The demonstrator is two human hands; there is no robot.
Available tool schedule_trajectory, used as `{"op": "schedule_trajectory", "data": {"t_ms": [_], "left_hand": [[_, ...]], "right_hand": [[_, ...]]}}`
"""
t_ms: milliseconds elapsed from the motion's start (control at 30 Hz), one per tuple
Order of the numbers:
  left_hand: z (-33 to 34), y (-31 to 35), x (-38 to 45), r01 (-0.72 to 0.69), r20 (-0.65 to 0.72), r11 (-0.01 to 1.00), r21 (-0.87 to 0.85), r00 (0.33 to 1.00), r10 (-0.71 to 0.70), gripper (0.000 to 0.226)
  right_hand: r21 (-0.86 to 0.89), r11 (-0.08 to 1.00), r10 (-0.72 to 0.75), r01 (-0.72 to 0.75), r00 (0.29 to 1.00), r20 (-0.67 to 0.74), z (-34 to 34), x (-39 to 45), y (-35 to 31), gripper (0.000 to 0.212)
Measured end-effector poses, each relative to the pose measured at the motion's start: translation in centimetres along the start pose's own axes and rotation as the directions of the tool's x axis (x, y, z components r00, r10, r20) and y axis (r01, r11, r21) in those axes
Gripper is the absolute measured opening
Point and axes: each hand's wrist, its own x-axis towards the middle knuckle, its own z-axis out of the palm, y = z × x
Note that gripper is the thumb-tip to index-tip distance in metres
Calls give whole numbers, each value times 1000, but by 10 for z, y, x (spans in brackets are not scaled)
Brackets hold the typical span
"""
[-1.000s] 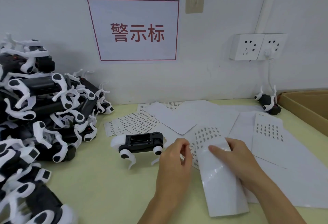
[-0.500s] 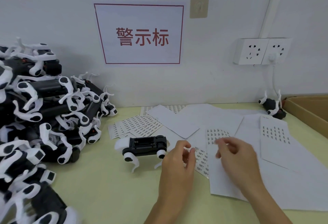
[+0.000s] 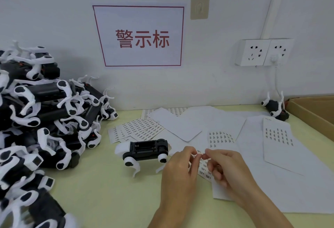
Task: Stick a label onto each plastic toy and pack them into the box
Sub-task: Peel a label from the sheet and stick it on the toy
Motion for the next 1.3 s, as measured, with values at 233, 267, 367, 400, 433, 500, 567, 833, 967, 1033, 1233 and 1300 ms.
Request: {"op": "schedule_trajectory", "data": {"t_ms": [233, 267, 367, 400, 433, 500, 567, 833, 967, 1033, 1233, 1300], "left_hand": [[0, -3, 0, 13, 43, 999, -50, 999, -11, 5], [0, -3, 0, 22, 49, 998, -67, 999, -19, 5], [0, -3, 1, 61, 59, 987, -152, 997, -53, 11], [0, -3, 2, 69, 58, 981, -181, 997, -59, 12], [0, -3, 3, 73, 57, 977, -202, 996, -62, 12], [-1, -3, 3, 70, 49, 973, -220, 997, -61, 11], [-1, -4, 4, 77, 44, 971, -228, 997, -68, 12], [-2, -4, 3, 93, 52, 965, -244, 995, -83, 13], [-3, -3, 3, 91, 64, 965, -245, 995, -77, 13], [-3, -2, 3, 82, 62, 966, -246, 996, -69, 12], [-2, -3, 2, 101, 30, 961, -258, 995, -97, 13], [-1, -4, 3, 112, 3, 958, -266, 993, -116, 12]], "right_hand": [[-59, 992, -110, 108, 993, -35, -1, 0, 3, 20], [-77, 988, -136, 133, 990, -35, 0, 0, 3, 20], [-122, 969, -219, 214, 975, -29, 3, 0, 4, 20], [-138, 961, -244, 239, 969, -27, 4, 0, 4, 20], [-159, 952, -269, 262, 963, -26, 6, 0, 5, 21], [-203, 935, -302, 291, 953, -25, 8, 0, 6, 22], [-226, 925, -319, 305, 947, -27, 10, 0, 8, 22], [-377, 857, -400, 352, 915, -54, 14, -4, 9, 22], [-411, 838, -422, 359, 904, -69, 16, -6, 8, 22], [-424, 833, -427, 354, 900, -86, 16, -6, 8, 23], [-445, 829, -429, 340, 896, -114, 17, -7, 9, 22], [-429, 841, -419, 329, 898, -133, 16, -6, 8, 21]]}}
